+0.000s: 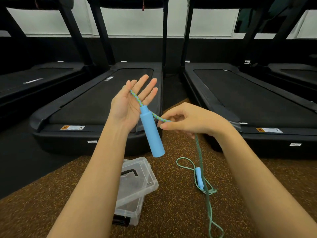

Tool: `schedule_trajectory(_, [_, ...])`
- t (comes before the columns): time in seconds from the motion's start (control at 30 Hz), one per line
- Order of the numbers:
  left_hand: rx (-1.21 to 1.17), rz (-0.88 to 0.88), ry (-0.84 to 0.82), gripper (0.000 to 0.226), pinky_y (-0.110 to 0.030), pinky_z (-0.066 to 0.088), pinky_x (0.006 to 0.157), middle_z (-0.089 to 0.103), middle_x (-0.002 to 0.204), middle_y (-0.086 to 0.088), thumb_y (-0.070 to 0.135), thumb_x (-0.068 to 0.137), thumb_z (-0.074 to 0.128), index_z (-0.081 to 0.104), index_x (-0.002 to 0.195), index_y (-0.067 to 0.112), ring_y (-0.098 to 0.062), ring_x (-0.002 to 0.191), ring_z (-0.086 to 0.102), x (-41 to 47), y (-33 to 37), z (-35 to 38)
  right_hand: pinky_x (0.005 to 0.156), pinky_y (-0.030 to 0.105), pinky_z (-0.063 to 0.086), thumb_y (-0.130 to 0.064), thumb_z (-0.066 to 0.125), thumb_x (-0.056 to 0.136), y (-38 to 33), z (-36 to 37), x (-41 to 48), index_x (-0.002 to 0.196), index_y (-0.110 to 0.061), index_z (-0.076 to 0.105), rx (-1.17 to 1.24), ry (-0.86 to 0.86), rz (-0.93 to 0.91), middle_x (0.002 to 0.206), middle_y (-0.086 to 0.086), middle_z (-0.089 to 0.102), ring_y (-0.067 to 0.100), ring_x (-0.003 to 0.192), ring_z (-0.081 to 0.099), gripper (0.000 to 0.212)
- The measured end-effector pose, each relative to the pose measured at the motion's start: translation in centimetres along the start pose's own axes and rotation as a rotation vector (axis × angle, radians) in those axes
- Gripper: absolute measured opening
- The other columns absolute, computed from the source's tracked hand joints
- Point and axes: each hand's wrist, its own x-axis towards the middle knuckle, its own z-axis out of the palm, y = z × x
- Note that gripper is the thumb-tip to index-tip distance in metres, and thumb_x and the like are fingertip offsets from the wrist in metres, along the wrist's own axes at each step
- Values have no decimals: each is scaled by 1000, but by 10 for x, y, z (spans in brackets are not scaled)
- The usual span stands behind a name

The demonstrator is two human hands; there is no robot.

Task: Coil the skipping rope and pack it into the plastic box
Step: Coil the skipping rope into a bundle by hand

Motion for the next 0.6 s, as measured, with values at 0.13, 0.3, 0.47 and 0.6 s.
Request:
schedule_trajectory(0.13, [113,-11,31,49,-46,54,87,50,137,-16,25,101,28,20,145,2,-32,108,63,0,-1,-1,37,16,35,-26,62,87,-6,-7,-7,90,-14,67,12,30,-29,59,0,55,10,34,41,13])
schedule_trajectory(0.3, [225,-57,49,51,-46,54,86,51,136,-15,29,101,26,20,145,3,-31,110,62,0,-5,3,34,16,31,-22,65,85,-9,-12,-10,75,-14,64,82,91,-59,45,-8,50,10,32,38,13])
schedule_trajectory(0.47, [320,-85,41,46,-42,59,73,54,133,-17,29,101,27,31,139,2,-29,99,67,-1,-10,8,29,15,26,-19,65,85,-9,-17,-13,73,2,60,205,122,-53,41,-1,47,7,25,32,24])
schedule_trajectory(0.6, [451,-111,4,38,-40,60,72,62,121,-10,28,101,26,44,128,6,-24,91,70,-2,-12,11,27,11,21,-17,59,89,-7,-21,-18,65,-10,61,336,125,-77,37,-2,47,5,21,27,25])
